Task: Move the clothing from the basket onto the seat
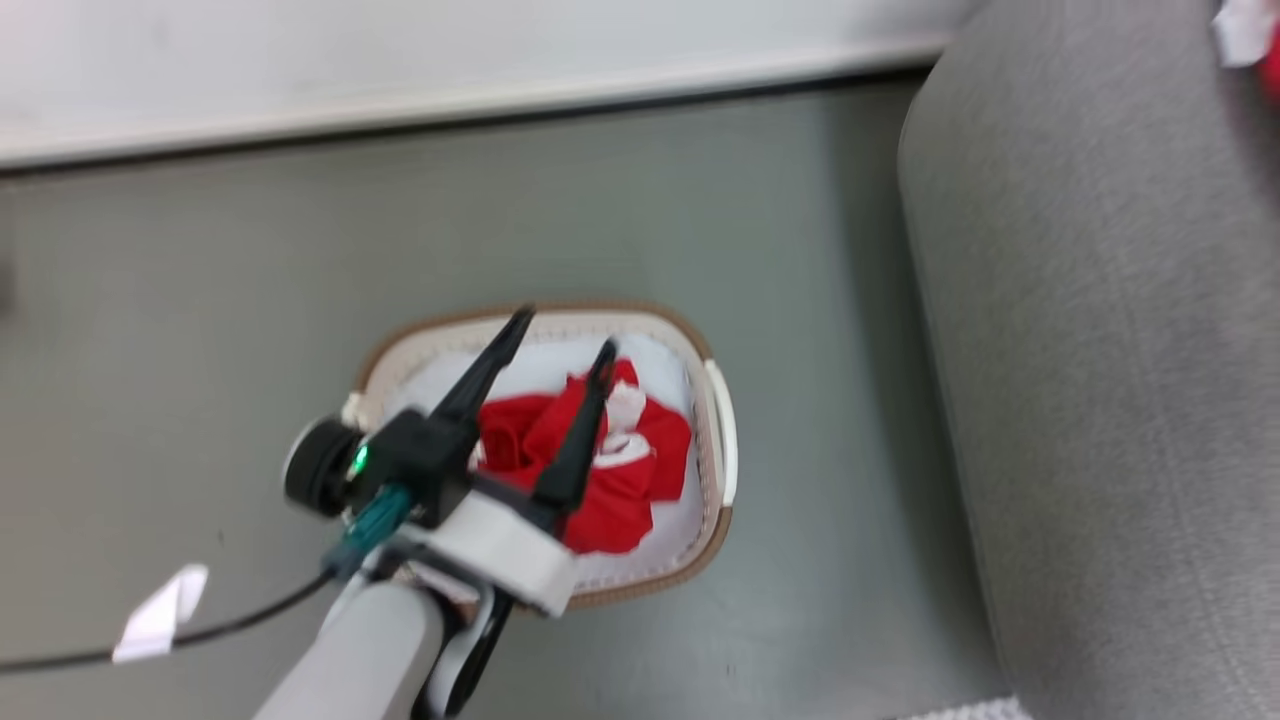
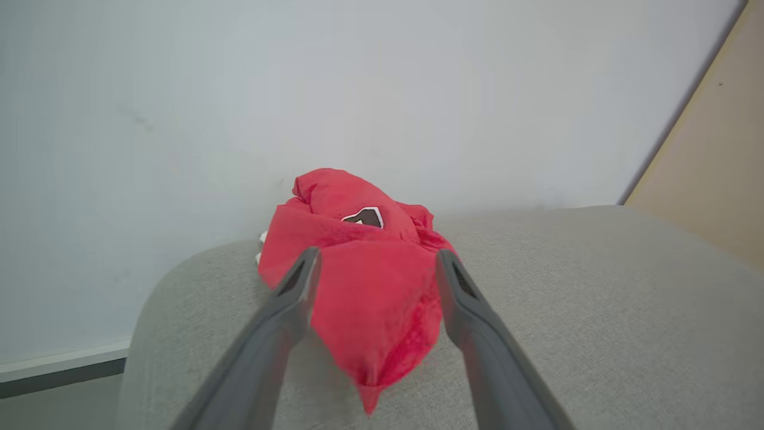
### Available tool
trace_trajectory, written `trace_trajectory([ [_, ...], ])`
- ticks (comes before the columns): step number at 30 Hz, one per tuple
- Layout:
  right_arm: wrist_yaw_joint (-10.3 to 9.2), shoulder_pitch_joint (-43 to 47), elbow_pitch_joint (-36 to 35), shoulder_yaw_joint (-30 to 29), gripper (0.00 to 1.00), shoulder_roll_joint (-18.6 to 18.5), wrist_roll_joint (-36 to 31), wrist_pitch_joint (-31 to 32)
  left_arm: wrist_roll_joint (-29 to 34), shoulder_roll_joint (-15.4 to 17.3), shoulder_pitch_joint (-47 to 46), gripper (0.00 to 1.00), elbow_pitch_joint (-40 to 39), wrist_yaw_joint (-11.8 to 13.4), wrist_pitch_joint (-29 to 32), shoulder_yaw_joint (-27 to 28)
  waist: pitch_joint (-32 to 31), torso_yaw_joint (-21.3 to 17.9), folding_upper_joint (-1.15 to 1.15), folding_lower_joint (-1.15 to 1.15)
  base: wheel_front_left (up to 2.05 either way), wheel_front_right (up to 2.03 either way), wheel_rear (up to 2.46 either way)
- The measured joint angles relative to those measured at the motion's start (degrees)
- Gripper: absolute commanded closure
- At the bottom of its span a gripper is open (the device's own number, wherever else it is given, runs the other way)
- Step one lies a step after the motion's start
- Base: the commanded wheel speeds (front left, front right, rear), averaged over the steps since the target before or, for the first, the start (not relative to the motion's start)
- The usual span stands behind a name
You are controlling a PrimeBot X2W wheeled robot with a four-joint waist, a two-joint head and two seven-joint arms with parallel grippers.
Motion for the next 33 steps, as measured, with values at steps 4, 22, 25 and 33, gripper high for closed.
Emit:
trace_trajectory([
  [4, 0.00, 9.16, -7.38, 7.31, 0.00, 2.00, 5.78, -0.19, -0.74, 0.64, 4.54, 0.00, 1.64, 2.54, -2.80, 1.82, -4.49, 0.09, 0.00, 0.00, 0.00, 0.00, 0.00],
  [22, 0.00, 37.21, -20.80, 23.40, 0.00, 7.01, 10.88, -1.04, -1.35, -0.27, 22.24, 0.00, 5.66, 7.47, -9.55, 12.21, -20.97, 4.32, 0.00, -0.01, 0.00, 0.00, 0.00],
  [25, 0.00, 39.52, -18.59, 24.82, 0.00, 7.25, 10.66, -1.20, 0.52, -1.26, 25.86, 0.00, 4.64, 6.72, -9.58, 15.41, -23.18, 5.05, 0.00, -0.01, 0.00, 0.00, 0.00],
  [33, 0.00, 42.72, -16.80, 27.40, 0.00, 7.42, 12.22, -1.35, 4.00, -4.71, 31.19, 0.00, 4.57, 2.38, -9.58, 22.14, -27.47, 6.22, 0.00, 0.00, 0.00, 0.00, 0.00],
])
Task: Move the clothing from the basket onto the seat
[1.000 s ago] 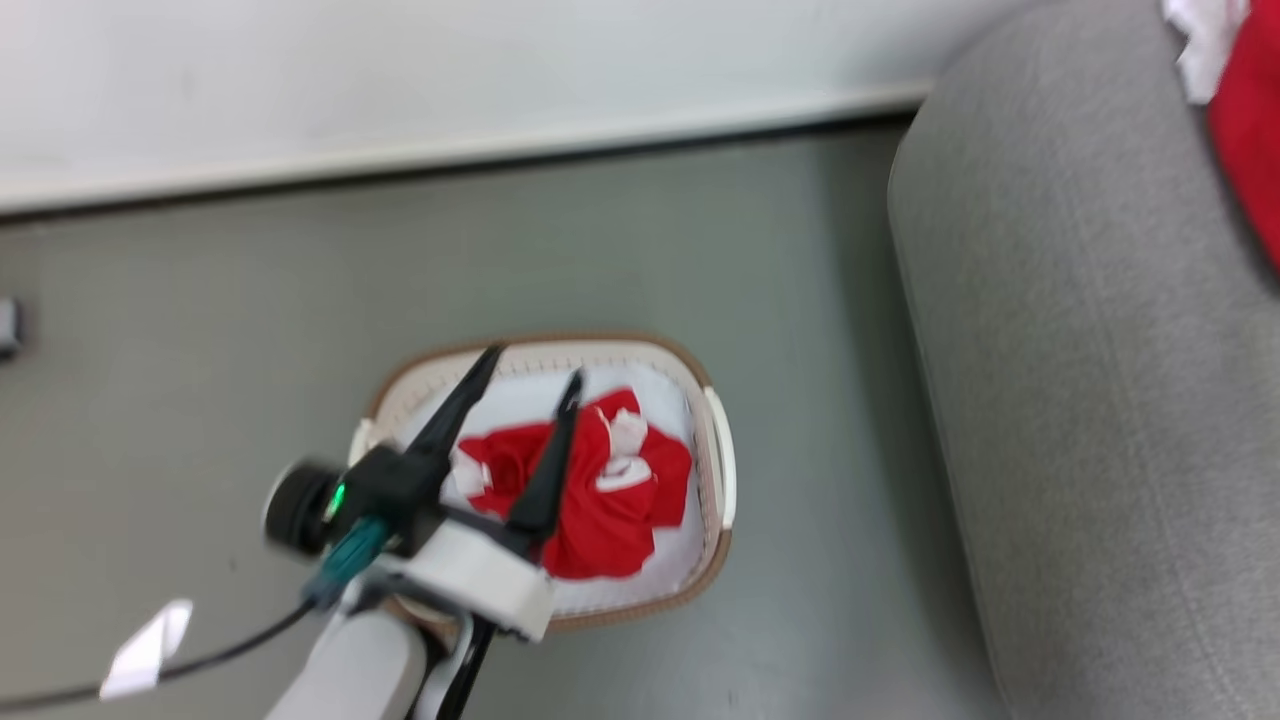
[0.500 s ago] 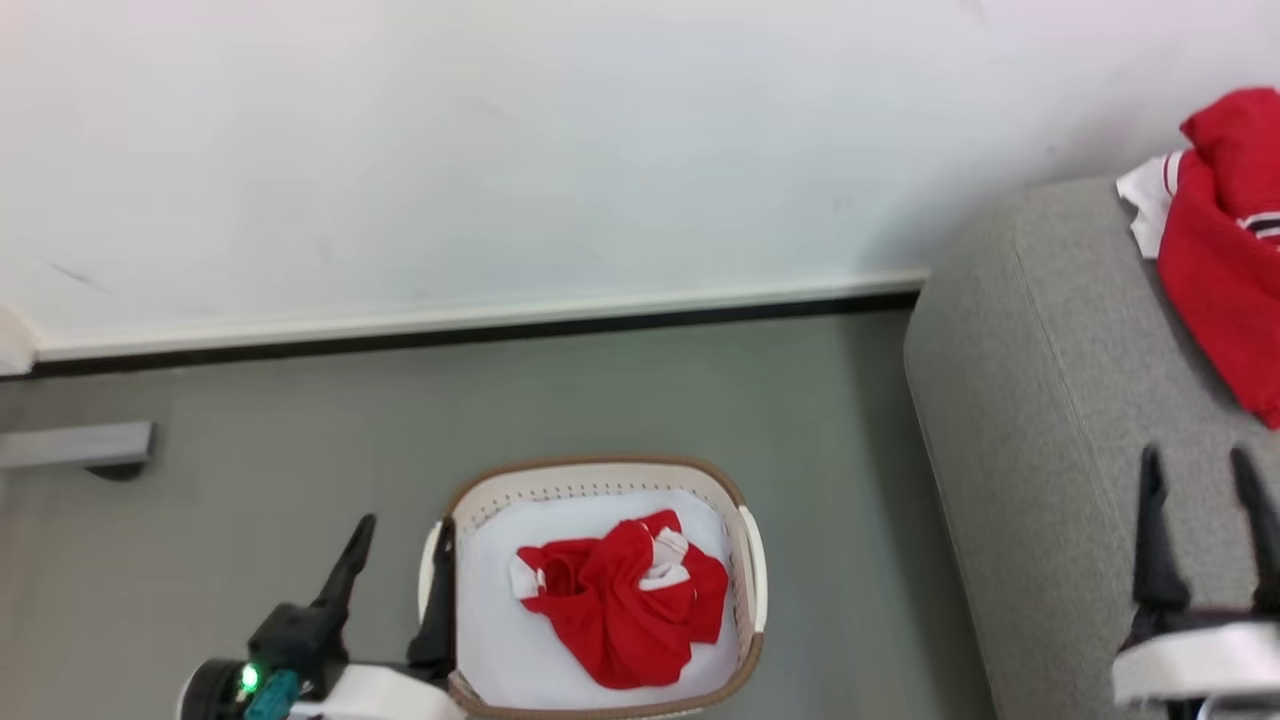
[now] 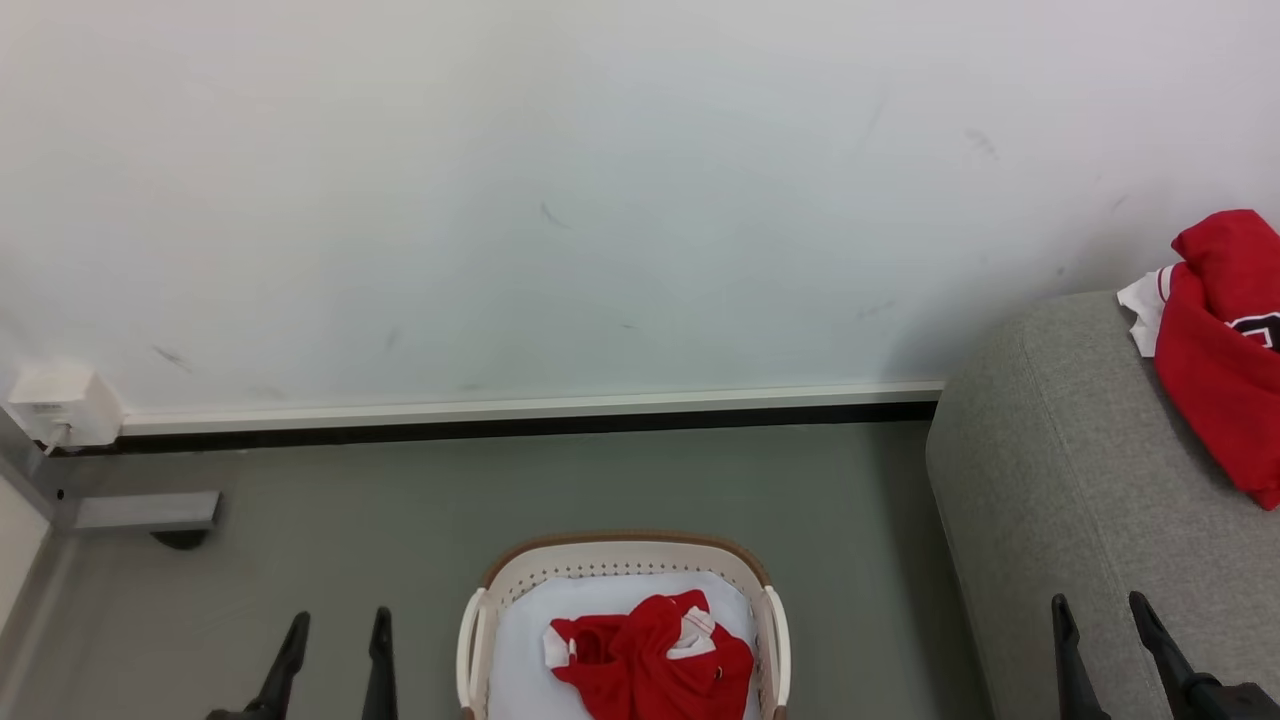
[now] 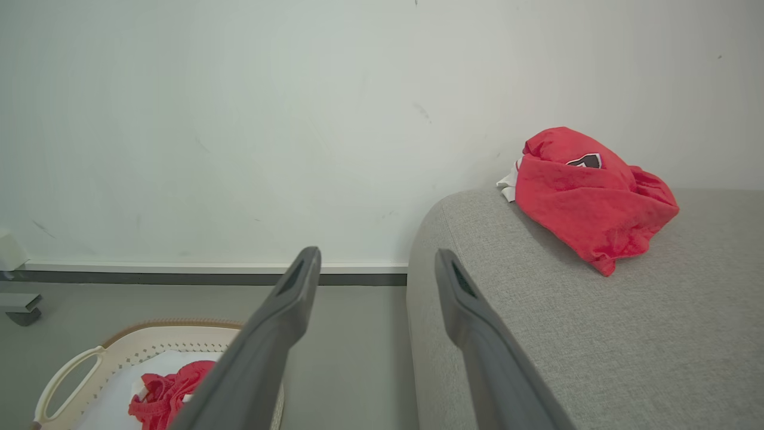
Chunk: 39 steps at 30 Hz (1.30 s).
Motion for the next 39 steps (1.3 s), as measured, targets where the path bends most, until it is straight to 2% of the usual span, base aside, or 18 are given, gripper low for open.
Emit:
trace_trajectory([
  [9, 0.00, 0.06, 1.36, 1.70, 0.00, 0.02, 0.53, 0.00, 2.37, -3.42, 1.25, 0.00, 1.76, -4.50, 0.00, 3.85, -1.33, 0.14, 0.00, 0.00, 0.00, 0.00, 0.00],
  [24, 0.00, -0.31, 0.42, 2.40, 0.00, 0.02, 0.68, 0.00, 5.02, -5.82, 0.55, 0.00, 1.79, -7.35, 0.00, 6.81, 0.18, -1.78, 0.00, 0.01, 0.00, 0.00, 0.00],
  [32, 0.00, -3.28, -3.25, 3.04, 0.00, 0.02, 0.66, 0.00, 6.78, -6.42, -6.19, 0.00, 4.74, -8.56, -0.01, 3.14, 4.15, -3.20, 0.00, 0.02, 0.00, 0.00, 0.00],
  [39, 0.00, -7.49, -8.31, 2.85, 0.00, 0.02, 0.10, -0.01, 9.04, -6.73, -18.42, 0.00, 14.21, -9.33, 0.03, -2.88, 11.86, -4.59, 0.00, 0.02, 0.00, 0.00, 0.00],
])
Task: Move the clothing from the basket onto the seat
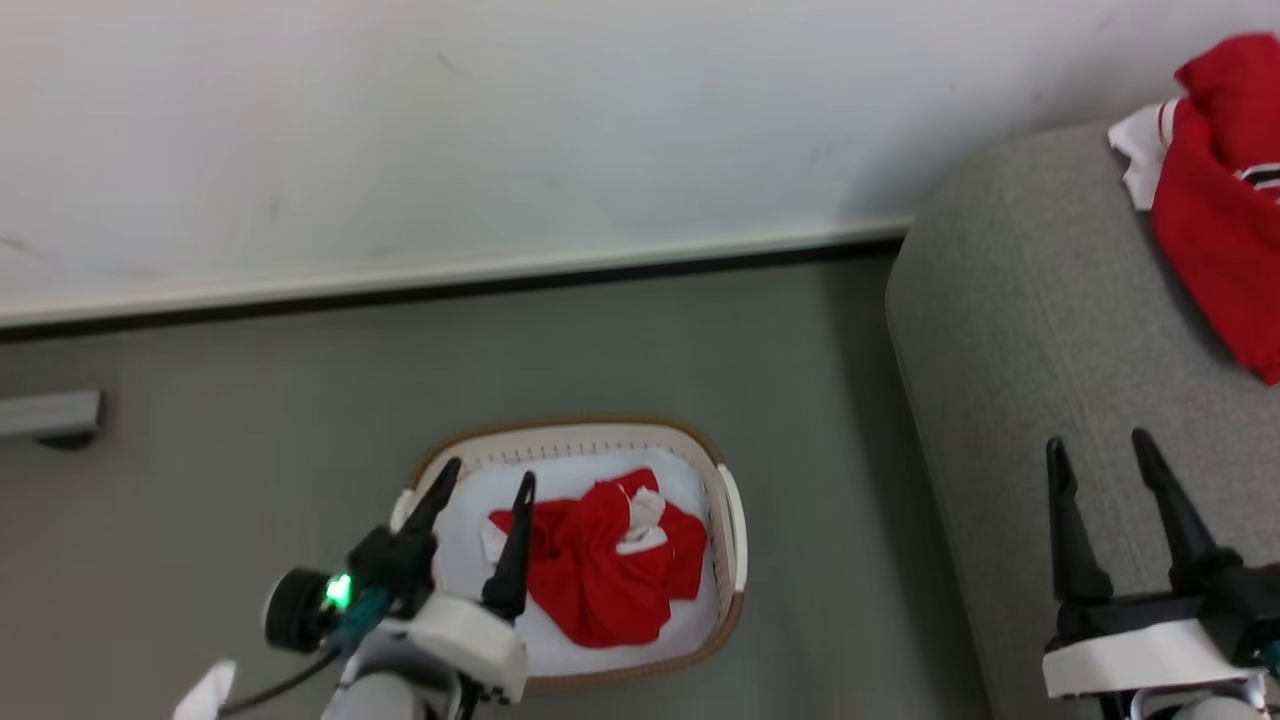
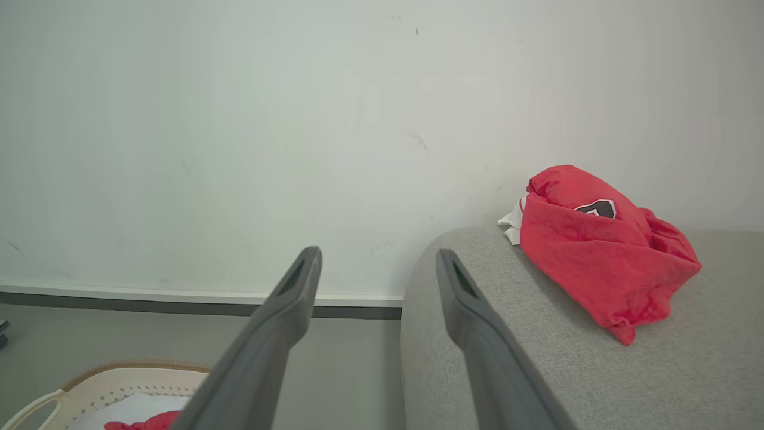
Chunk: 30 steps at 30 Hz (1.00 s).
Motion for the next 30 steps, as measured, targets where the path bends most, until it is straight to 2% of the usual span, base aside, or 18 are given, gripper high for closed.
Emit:
trace_trajectory([
  [8, 0.00, -4.60, -7.28, -1.42, 0.00, -0.04, -1.02, 0.01, 3.20, -0.05, -16.67, 0.00, 13.15, 0.00, 7.20, -6.41, 11.15, -1.56, 0.00, 0.01, 0.00, 0.00, 0.00],
  [15, 0.00, -7.57, -12.52, -0.77, 0.00, -0.05, -1.09, 0.01, 0.56, -0.11, -26.52, 0.00, 24.02, 0.40, 13.36, -11.33, 21.26, -2.46, 0.00, 0.01, 0.00, 0.00, 0.00],
  [23, 0.00, -8.82, -14.26, -0.34, 0.00, -0.04, -0.75, 0.00, -2.89, -0.10, -33.78, 0.00, 33.43, 1.34, 14.00, -15.21, 29.16, -3.68, 0.00, 0.01, 0.00, 0.00, 0.00],
  [30, 0.00, -9.11, -14.14, 0.21, 0.00, -0.04, 0.11, 0.00, -5.57, -0.11, -36.69, 0.00, 39.67, 1.09, 14.06, -17.15, 30.78, -5.40, 0.00, 0.00, 0.00, 0.00, 0.00],
])
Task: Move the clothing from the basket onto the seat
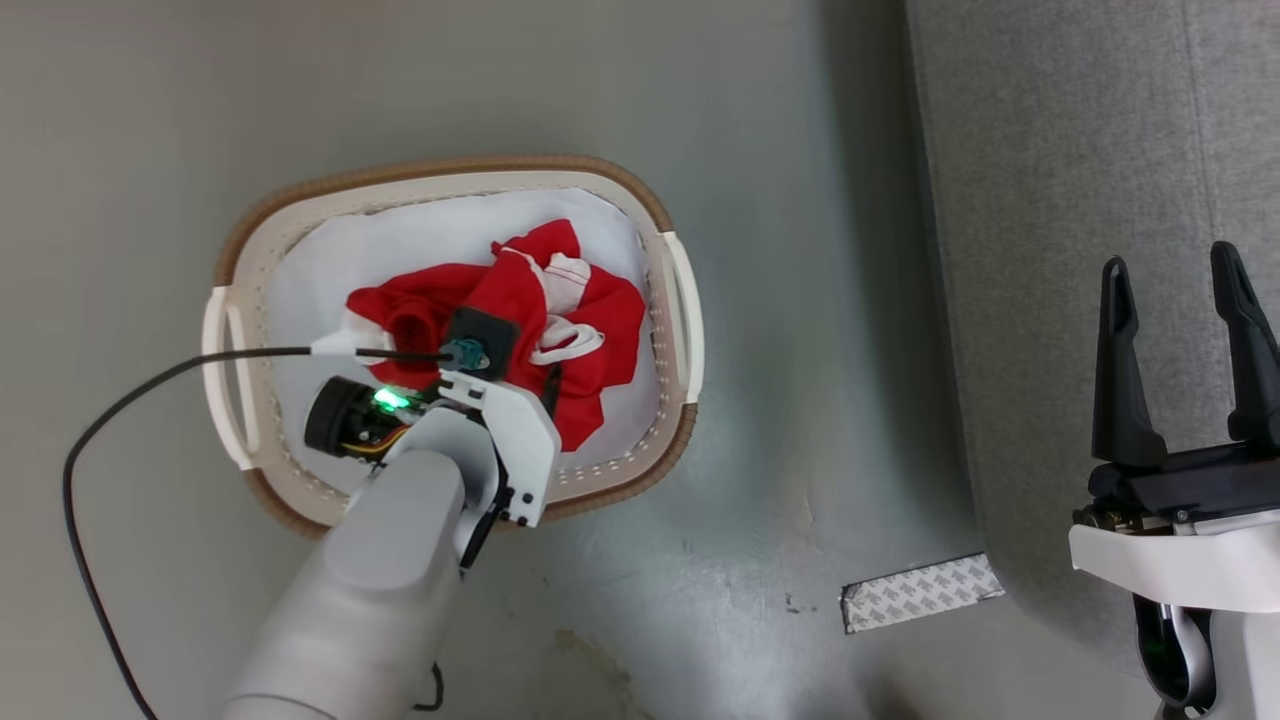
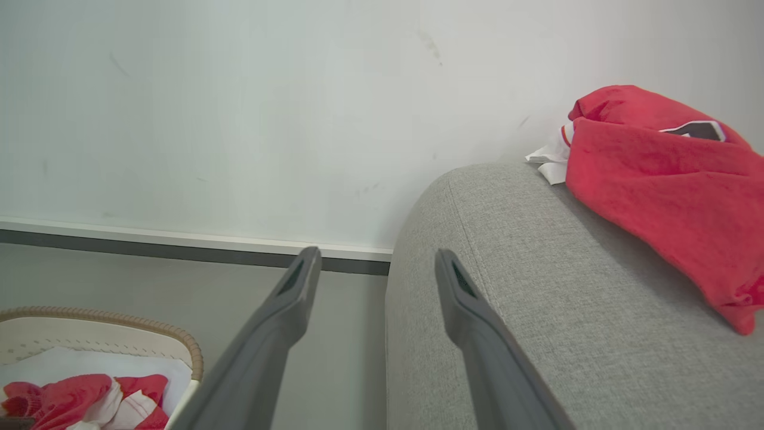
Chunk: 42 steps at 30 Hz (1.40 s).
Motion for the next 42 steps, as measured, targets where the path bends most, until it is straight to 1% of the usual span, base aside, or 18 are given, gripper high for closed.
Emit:
trace_trajectory([
  [4, 0.00, -0.02, 0.08, 0.42, 0.00, -0.01, 0.75, 0.00, -0.27, 0.02, -1.42, 0.00, 3.32, 0.62, -0.59, 0.08, 0.16, -1.01, 0.00, 0.00, 0.00, 0.00, 0.00],
  [12, 0.00, -0.03, -0.03, 0.48, 0.00, -0.01, 1.80, 0.00, -0.75, 0.05, -4.08, 0.00, 7.89, 0.26, -1.24, -0.45, 1.72, -2.64, 0.00, -0.01, 0.00, 0.00, 0.00],
  [18, 0.00, -0.04, -0.40, 0.45, 0.00, -0.01, 2.08, 0.00, -1.10, 0.09, -5.85, 0.00, 9.79, 0.30, -2.18, -0.97, 3.63, -3.53, 0.00, -0.01, 0.00, 0.00, 0.00],
  [19, 0.00, -0.04, -0.45, 0.41, 0.00, -0.01, 2.08, 0.00, -1.16, 0.09, -6.15, 0.07, 9.96, 0.36, -2.50, -1.04, 3.95, -3.58, 0.00, -0.01, 0.00, 0.00, 0.00],
  [20, 0.00, -0.04, -0.54, 0.36, 0.00, -0.01, 2.08, 0.00, -1.23, 0.09, -6.45, 0.50, 10.03, 0.60, -3.12, -1.11, 4.25, -3.60, 0.00, -0.01, 0.00, 0.00, 0.00],
  [21, 0.00, -0.04, -0.62, 0.34, 0.00, -0.01, 2.08, 0.00, -1.25, 0.10, -6.77, 0.69, 10.06, 0.78, -3.69, -1.29, 4.50, -3.59, 0.00, -0.01, 0.00, 0.00, 0.00],
  [22, 0.00, -0.04, -0.67, 0.34, 0.00, -0.01, 2.08, 0.00, -1.25, 0.10, -7.04, 1.00, 10.12, 0.81, -4.21, -1.48, 4.70, -3.57, 0.00, -0.01, 0.00, 0.00, 0.00],
  [27, 0.00, -0.05, -0.75, 0.30, 0.00, 0.00, 1.87, 0.00, -1.45, 0.04, -7.56, 1.00, 10.61, 0.73, -6.15, -2.42, 5.09, -3.08, 0.00, -0.01, 0.00, 0.00, 0.00],
  [32, 0.00, -0.38, 0.18, 0.22, 0.00, 0.00, 1.45, 0.00, -3.46, 0.07, -7.24, 1.00, 10.12, -0.40, -8.56, -2.71, 3.68, -1.93, 0.00, -0.01, 0.00, 0.00, 0.00],
  [35, 0.00, -0.71, 1.13, 0.35, 0.00, 0.01, 1.38, 0.00, -4.95, 0.04, -5.71, 1.00, 8.95, -1.27, -10.83, -2.70, 1.70, -1.24, 0.00, -0.01, 0.00, 0.00, 0.00],
  [42, 0.00, 0.06, 4.35, 0.16, 0.00, 0.03, 1.34, 0.00, -7.27, 0.35, -1.55, 1.00, 5.46, -1.80, -13.69, -1.42, -5.38, 0.91, 0.00, -0.02, 0.00, 0.00, 0.00],
])
